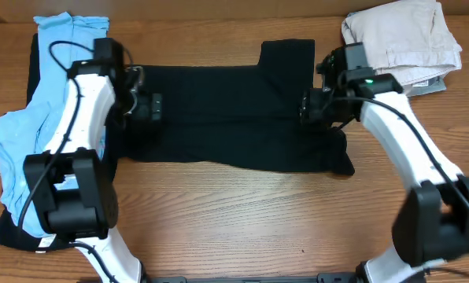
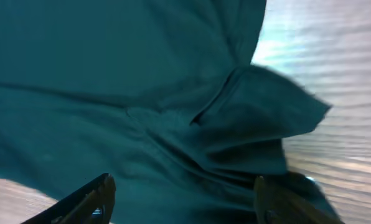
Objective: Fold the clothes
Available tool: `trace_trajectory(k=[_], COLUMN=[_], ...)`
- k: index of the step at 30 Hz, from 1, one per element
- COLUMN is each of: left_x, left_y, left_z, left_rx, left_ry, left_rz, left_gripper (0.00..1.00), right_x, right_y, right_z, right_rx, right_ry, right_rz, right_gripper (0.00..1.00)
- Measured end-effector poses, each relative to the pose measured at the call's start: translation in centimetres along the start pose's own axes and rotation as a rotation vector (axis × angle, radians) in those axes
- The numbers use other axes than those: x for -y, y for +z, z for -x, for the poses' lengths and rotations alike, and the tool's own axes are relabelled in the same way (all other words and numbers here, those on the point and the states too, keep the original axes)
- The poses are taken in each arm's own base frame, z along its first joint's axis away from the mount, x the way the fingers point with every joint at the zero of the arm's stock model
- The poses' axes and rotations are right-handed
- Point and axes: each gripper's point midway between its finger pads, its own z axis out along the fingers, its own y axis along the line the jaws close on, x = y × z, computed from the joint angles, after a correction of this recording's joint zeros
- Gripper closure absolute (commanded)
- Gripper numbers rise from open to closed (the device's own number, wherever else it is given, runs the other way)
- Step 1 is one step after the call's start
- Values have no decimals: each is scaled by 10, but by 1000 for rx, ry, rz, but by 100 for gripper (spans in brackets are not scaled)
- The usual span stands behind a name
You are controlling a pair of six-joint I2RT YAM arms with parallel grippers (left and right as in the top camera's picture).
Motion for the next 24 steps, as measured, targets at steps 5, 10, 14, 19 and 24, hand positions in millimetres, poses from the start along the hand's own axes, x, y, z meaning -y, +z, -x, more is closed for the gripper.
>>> trace_trajectory(k=[5,10,14,19,24], left_x=[33,32,22,14,14], left_y=[15,37,49,68,71], left_z=[0,-16,-31,-60,-66], left_rx=[20,-4,-36,-95,-76], left_ry=[90,79,17,-62,-99], left_rz=[-4,56,99,132,127], left_gripper=[4,7,10,10,7], right_x=[14,18,23,30,37], right_y=[40,50,57,63,69], right_z=[-15,-22,-32,-56,-83], right_rx=[-104,-139,-170,-237,-305], right_ry=[27,34,68,151,202], right_rz=[-30,-38,-55,-88,-112], right_gripper=[31,31,30,29,28])
